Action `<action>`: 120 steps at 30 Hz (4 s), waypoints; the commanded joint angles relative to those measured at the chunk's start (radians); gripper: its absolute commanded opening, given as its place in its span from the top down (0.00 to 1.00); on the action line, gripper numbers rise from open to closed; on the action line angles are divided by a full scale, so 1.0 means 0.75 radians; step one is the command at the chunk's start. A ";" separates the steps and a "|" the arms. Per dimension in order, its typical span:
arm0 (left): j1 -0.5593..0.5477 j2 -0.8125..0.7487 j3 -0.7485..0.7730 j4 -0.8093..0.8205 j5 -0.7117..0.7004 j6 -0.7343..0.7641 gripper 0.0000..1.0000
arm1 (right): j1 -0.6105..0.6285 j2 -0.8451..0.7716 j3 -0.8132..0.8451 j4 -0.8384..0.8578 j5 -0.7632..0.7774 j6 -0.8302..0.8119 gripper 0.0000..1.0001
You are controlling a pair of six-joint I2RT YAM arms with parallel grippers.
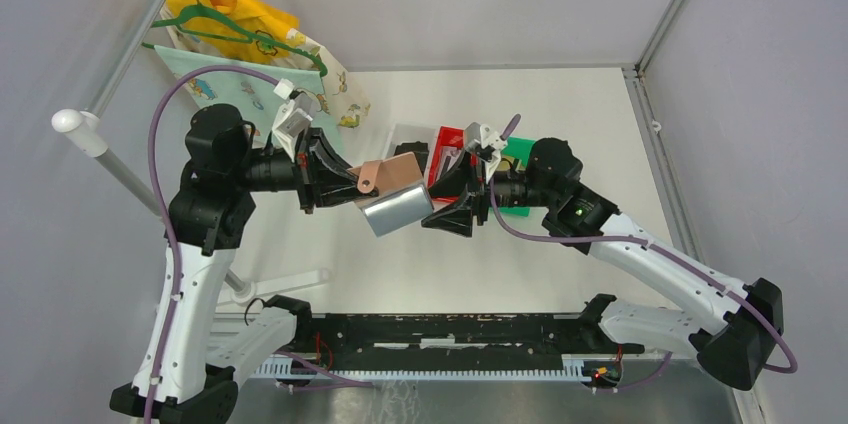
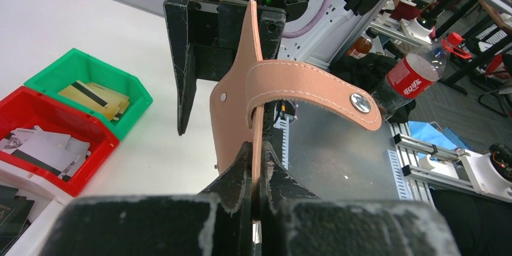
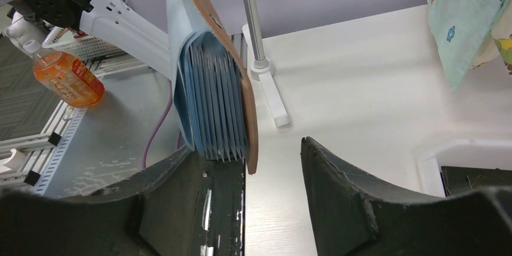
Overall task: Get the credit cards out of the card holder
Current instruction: Open the card holder, then remove the credit card from the card holder.
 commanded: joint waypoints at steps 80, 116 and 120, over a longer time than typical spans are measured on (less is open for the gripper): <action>-0.003 -0.127 -0.105 0.176 -0.264 -0.031 0.97 | 0.196 0.101 0.293 0.265 0.051 0.271 0.49; -0.002 -0.053 0.016 0.267 -0.120 -0.300 0.98 | 0.177 -0.063 0.127 0.076 0.246 0.092 0.66; -0.004 -0.059 0.013 0.249 -0.119 -0.272 0.98 | 0.176 -0.043 0.123 0.127 0.176 0.130 0.53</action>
